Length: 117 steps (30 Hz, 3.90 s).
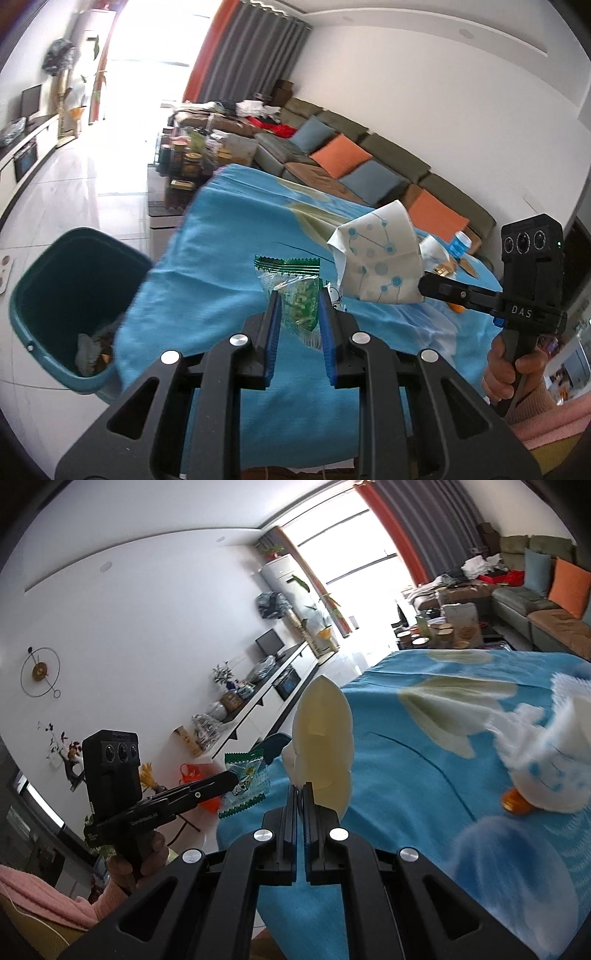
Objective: Collect trash
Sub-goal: 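Carry the candy wrapper and paper cup with both grippers over the teal bin, then open both grippers over the teal bin to drop the trash, then move both open grippers back to the trash on the table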
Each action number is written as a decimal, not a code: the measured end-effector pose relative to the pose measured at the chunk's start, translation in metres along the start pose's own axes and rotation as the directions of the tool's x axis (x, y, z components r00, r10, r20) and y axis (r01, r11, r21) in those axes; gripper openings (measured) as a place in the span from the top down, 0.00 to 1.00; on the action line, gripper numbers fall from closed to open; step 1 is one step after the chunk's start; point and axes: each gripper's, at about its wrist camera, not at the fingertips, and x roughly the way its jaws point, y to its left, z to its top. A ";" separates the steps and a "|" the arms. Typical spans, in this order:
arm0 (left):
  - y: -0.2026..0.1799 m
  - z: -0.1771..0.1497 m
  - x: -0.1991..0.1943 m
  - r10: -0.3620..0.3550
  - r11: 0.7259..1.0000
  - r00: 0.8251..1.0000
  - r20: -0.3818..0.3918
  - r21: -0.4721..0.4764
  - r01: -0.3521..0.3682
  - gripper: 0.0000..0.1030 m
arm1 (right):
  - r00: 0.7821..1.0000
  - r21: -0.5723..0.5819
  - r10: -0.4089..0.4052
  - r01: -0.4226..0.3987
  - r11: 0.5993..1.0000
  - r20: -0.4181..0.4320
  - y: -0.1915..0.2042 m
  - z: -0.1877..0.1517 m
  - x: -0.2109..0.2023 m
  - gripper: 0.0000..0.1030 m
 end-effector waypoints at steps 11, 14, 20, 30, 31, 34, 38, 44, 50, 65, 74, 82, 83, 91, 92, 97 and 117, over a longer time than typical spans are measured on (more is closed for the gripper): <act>0.050 0.002 -0.041 0.124 0.990 0.991 0.054 -0.076 -0.120 0.80 | 0.996 -0.047 0.063 -0.066 0.997 -0.064 0.019 0.020 0.045 0.98; 0.057 0.000 -0.048 0.156 0.984 0.986 0.060 -0.091 -0.150 0.80 | 0.994 -0.051 0.077 -0.082 0.995 -0.081 0.023 0.022 0.056 0.98; 0.082 0.000 -0.058 0.210 0.971 0.976 0.059 -0.128 -0.202 0.80 | 0.988 -0.067 0.106 -0.114 0.991 -0.114 0.034 0.027 0.077 0.98; 0.105 0.000 -0.067 0.276 0.950 0.959 0.058 -0.166 -0.264 0.80 | 0.980 -0.099 0.129 -0.145 0.985 -0.154 0.056 0.037 0.106 0.98; 0.107 0.000 -0.068 0.282 0.948 0.958 0.056 -0.170 -0.269 0.80 | 0.979 -0.103 0.130 -0.147 0.984 -0.160 0.058 0.038 0.110 0.98; 0.117 0.001 -0.067 0.300 0.940 0.953 0.049 -0.187 -0.286 0.80 | 0.977 -0.111 0.127 -0.148 0.983 -0.173 0.064 0.041 0.121 0.98; 0.125 0.001 -0.066 0.318 0.930 0.947 0.041 -0.208 -0.304 0.80 | 0.974 -0.112 0.122 -0.145 0.983 -0.193 0.070 0.044 0.136 0.98; 0.140 -0.001 -0.061 0.337 0.917 0.941 0.023 -0.234 -0.323 0.80 | 0.968 -0.110 0.106 -0.134 0.985 -0.225 0.078 0.045 0.161 0.98; 0.151 0.001 -0.044 0.353 0.904 0.935 -0.010 -0.253 -0.344 0.80 | 0.959 -0.092 0.084 -0.112 0.989 -0.270 0.080 0.043 0.188 0.98; 0.181 -0.007 0.002 0.364 0.880 0.927 -0.092 -0.291 -0.375 0.79 | 0.944 -0.088 0.009 -0.040 0.995 -0.331 0.083 0.039 0.234 0.95; 0.177 -0.012 0.012 0.364 0.879 0.927 -0.090 -0.297 -0.373 0.73 | 0.949 -0.100 0.009 -0.042 0.994 -0.316 0.082 0.041 0.219 0.91; 0.126 0.001 -0.009 0.303 0.935 0.953 0.030 -0.203 -0.291 0.54 | 0.974 -0.173 -0.008 -0.032 0.984 -0.224 0.079 0.043 0.155 0.63; 0.118 0.003 -0.009 0.284 0.944 0.958 0.041 -0.187 -0.272 0.53 | 0.979 -0.179 -0.016 -0.021 0.984 -0.205 0.077 0.043 0.144 0.59; 0.033 0.013 0.019 0.095 0.995 0.994 0.047 -0.016 -0.094 0.51 | 0.992 -0.143 -0.106 0.095 0.985 -0.071 0.040 0.038 0.055 0.58; 0.021 0.014 0.025 0.068 0.998 0.997 0.040 0.008 -0.068 0.51 | 0.990 -0.135 -0.128 0.119 0.984 -0.053 0.035 0.037 0.046 0.58; -0.024 0.011 0.053 -0.015 0.997 1.000 -0.006 0.072 0.015 0.50 | 0.967 -0.077 -0.250 0.253 0.964 0.044 0.010 0.028 -0.011 0.58; -0.111 0.015 0.143 -0.123 0.965 0.978 -0.167 0.210 0.158 0.50 | 0.854 0.124 -0.505 0.492 0.862 0.126 -0.111 0.015 -0.079 0.28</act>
